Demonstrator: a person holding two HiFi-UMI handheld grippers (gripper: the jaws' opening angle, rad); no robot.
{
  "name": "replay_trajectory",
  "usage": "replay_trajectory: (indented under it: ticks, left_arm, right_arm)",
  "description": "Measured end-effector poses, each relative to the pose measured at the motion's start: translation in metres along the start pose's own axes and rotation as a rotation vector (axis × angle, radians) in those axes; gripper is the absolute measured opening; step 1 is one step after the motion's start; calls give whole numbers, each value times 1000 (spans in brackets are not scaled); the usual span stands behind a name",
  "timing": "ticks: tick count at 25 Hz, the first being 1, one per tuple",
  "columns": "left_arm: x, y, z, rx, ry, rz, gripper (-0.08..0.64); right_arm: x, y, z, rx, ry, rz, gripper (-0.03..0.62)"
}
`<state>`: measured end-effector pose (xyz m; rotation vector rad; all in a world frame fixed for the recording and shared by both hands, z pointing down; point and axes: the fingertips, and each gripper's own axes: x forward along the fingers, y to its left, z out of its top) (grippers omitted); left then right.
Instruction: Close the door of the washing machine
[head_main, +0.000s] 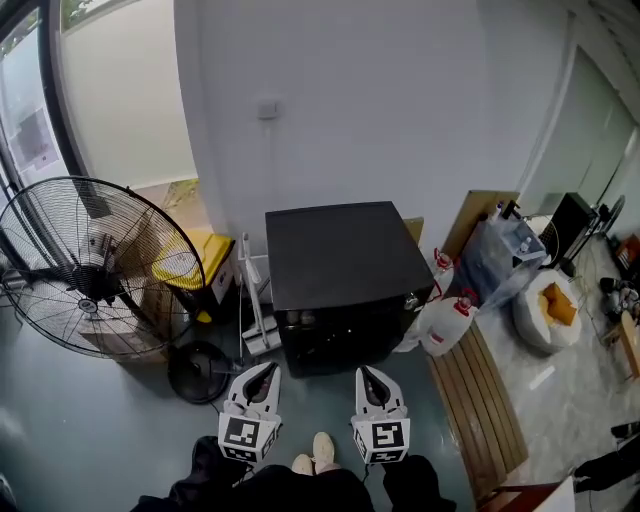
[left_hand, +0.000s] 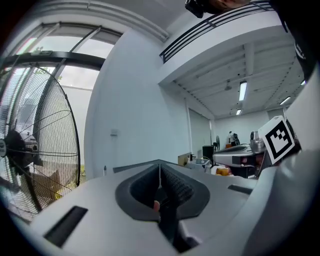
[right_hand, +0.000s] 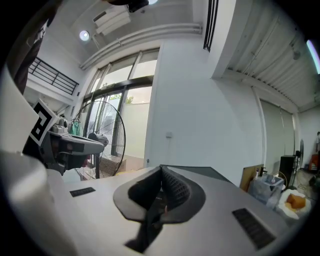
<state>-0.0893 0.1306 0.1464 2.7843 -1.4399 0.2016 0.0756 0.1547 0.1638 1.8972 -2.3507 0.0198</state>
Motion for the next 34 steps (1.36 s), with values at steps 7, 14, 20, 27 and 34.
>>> replay_trajectory:
  ticks: [7, 14, 20, 27, 34]
  left_arm:
    - [-10, 2, -8, 4, 5, 5, 31]
    - [-9, 5, -11, 3, 9, 6, 29]
    - [-9, 5, -13, -1, 0, 3, 31]
    - [-9, 4, -11, 2, 10, 5, 31]
    - [-10, 2, -8, 8, 8, 3, 29]
  right_arm:
    - [-4, 5, -3, 11, -14, -10, 17]
    - [-2, 8, -3, -4, -15, -9, 17]
    - [-1, 10, -4, -9, -16, -1, 16]
    - [0, 10, 1, -13, -21, 7, 17]
    - [-3, 11, 3, -8, -23, 10, 17]
